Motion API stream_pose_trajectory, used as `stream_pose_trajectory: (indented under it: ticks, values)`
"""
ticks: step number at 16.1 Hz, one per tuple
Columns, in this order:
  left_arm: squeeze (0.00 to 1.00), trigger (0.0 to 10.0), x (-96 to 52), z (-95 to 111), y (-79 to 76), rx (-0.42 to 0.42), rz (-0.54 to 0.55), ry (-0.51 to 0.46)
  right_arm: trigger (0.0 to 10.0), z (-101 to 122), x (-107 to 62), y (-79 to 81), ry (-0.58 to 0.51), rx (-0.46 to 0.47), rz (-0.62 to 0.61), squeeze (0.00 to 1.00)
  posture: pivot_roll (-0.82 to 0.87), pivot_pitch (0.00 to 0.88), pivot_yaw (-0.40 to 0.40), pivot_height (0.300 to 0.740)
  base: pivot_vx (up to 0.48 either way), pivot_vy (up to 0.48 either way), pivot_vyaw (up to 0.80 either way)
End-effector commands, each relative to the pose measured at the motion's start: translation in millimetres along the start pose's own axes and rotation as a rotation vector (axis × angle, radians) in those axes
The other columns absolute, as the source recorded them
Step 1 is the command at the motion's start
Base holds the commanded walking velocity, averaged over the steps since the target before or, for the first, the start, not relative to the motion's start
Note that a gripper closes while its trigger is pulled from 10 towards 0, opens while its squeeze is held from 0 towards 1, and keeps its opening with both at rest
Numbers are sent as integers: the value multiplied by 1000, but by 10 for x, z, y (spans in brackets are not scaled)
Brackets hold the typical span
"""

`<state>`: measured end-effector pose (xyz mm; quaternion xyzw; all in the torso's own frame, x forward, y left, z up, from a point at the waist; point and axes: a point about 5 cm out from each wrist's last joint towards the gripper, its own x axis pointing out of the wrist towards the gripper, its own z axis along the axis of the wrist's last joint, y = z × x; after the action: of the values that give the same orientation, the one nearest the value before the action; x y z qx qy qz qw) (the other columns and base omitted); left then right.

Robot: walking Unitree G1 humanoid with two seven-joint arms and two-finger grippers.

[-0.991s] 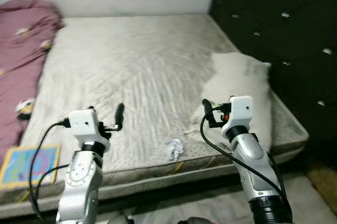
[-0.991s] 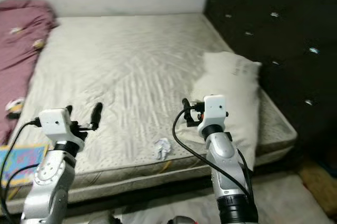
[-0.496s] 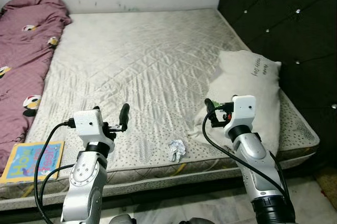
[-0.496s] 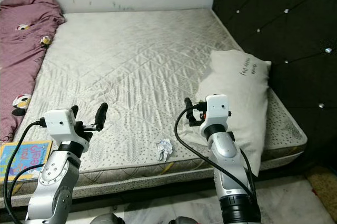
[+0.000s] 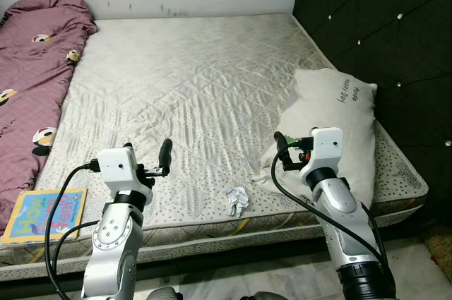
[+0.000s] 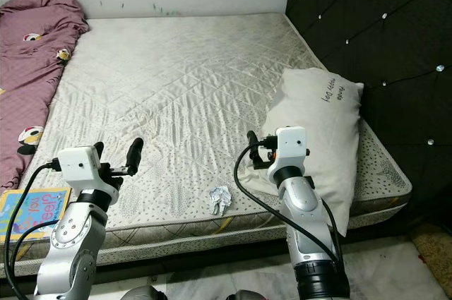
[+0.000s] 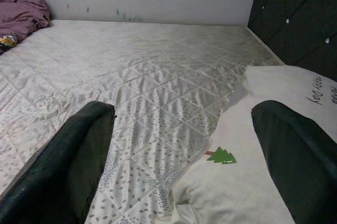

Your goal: Clean up the room

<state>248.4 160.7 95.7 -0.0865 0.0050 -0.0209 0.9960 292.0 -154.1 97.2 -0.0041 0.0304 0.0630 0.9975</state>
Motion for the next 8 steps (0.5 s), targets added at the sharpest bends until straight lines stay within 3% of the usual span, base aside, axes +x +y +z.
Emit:
stream_pose_trajectory:
  ticks: [1,8]
  values:
    - [0,10000,-8,13,-4,4,3,-3,10000,33,5,1,-11,6,6,0,33,32,-44,704,0,0,0]
    - [0,10000,-1,15,1,1,17,-2,10000,27,3,-4,-5,10,6,0,31,42,-47,619,0,0,0]
